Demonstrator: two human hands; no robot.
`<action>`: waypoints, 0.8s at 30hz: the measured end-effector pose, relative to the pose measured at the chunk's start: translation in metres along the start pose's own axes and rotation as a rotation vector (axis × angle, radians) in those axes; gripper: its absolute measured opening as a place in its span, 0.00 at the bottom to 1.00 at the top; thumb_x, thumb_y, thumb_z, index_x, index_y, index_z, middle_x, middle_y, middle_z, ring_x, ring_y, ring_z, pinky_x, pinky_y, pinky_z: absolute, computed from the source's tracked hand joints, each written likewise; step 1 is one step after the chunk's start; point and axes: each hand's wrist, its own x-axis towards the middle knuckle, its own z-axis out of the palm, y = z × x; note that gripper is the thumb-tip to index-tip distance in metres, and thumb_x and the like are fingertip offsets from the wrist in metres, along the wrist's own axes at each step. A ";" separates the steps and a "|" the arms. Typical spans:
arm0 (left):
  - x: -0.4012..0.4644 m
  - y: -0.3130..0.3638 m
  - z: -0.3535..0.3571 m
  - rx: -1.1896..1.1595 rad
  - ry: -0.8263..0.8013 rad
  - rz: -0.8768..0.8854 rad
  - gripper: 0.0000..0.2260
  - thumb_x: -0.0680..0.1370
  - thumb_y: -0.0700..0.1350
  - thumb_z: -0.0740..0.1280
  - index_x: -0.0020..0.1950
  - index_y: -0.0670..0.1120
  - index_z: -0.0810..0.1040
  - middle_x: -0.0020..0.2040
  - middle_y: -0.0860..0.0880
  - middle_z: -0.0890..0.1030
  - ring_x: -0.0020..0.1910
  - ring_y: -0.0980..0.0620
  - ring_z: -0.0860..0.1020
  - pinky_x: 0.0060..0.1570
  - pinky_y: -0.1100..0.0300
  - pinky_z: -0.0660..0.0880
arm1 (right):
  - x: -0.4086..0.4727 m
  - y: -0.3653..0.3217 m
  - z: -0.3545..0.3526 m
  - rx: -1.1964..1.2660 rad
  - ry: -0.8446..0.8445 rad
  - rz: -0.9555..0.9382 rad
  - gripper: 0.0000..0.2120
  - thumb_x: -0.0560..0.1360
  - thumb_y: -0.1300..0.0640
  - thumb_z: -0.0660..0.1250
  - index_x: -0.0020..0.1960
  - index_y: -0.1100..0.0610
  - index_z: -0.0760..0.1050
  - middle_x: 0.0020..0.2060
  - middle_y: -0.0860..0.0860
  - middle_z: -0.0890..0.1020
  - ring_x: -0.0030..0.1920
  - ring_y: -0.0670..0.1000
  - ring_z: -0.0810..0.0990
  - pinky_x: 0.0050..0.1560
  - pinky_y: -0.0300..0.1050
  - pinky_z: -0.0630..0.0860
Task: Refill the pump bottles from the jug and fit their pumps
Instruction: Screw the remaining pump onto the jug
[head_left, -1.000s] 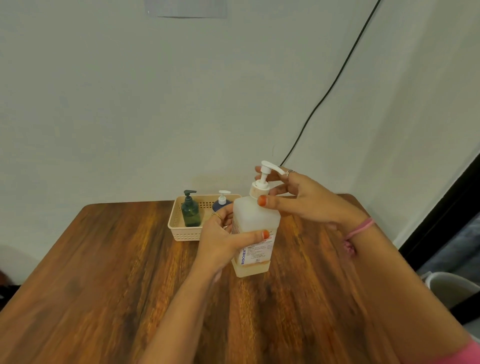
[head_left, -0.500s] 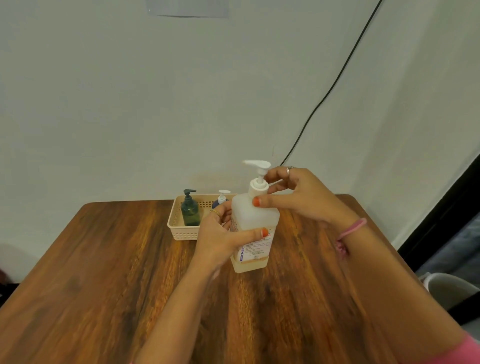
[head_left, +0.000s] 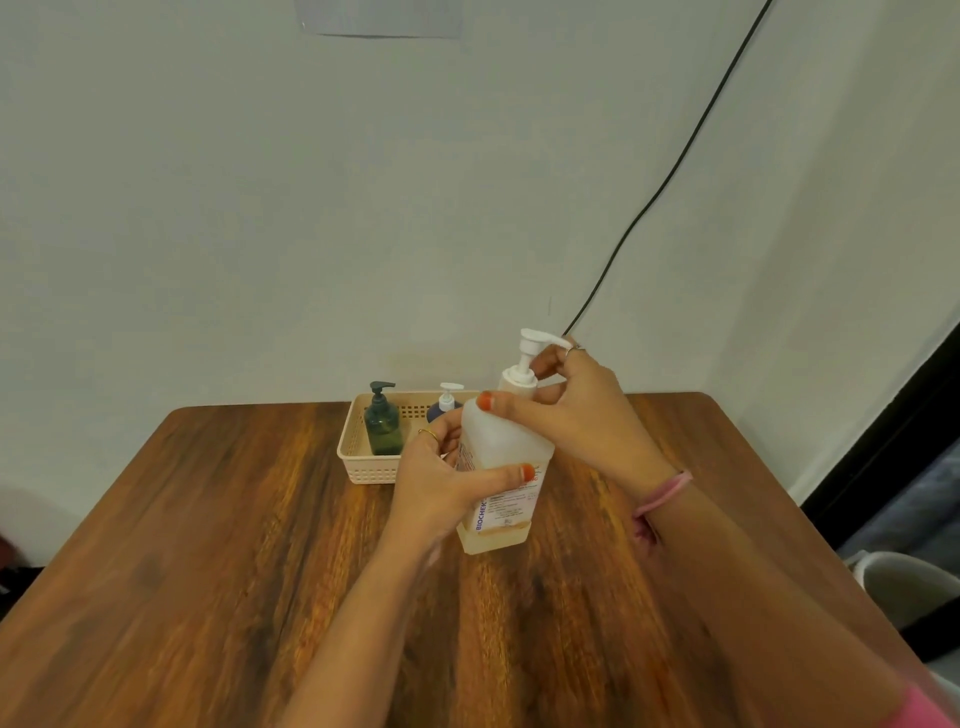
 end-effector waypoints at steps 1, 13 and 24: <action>0.000 -0.001 -0.001 0.002 0.003 -0.001 0.32 0.58 0.39 0.82 0.60 0.49 0.76 0.53 0.50 0.83 0.50 0.53 0.83 0.46 0.54 0.82 | 0.000 -0.001 -0.001 -0.017 -0.028 0.011 0.23 0.65 0.42 0.76 0.52 0.51 0.70 0.47 0.43 0.81 0.41 0.40 0.82 0.37 0.31 0.78; 0.001 0.001 0.001 0.003 0.003 -0.003 0.32 0.59 0.40 0.82 0.60 0.49 0.76 0.53 0.51 0.83 0.51 0.54 0.83 0.44 0.57 0.82 | 0.011 0.007 -0.003 0.274 -0.145 0.070 0.21 0.64 0.52 0.79 0.53 0.55 0.77 0.49 0.51 0.84 0.50 0.53 0.84 0.51 0.58 0.81; 0.004 -0.002 0.004 0.013 -0.012 -0.032 0.38 0.53 0.46 0.84 0.61 0.49 0.76 0.55 0.50 0.83 0.55 0.51 0.82 0.50 0.51 0.82 | 0.014 0.008 -0.031 0.330 -0.388 0.022 0.18 0.72 0.63 0.71 0.62 0.57 0.77 0.56 0.48 0.83 0.57 0.46 0.81 0.56 0.40 0.78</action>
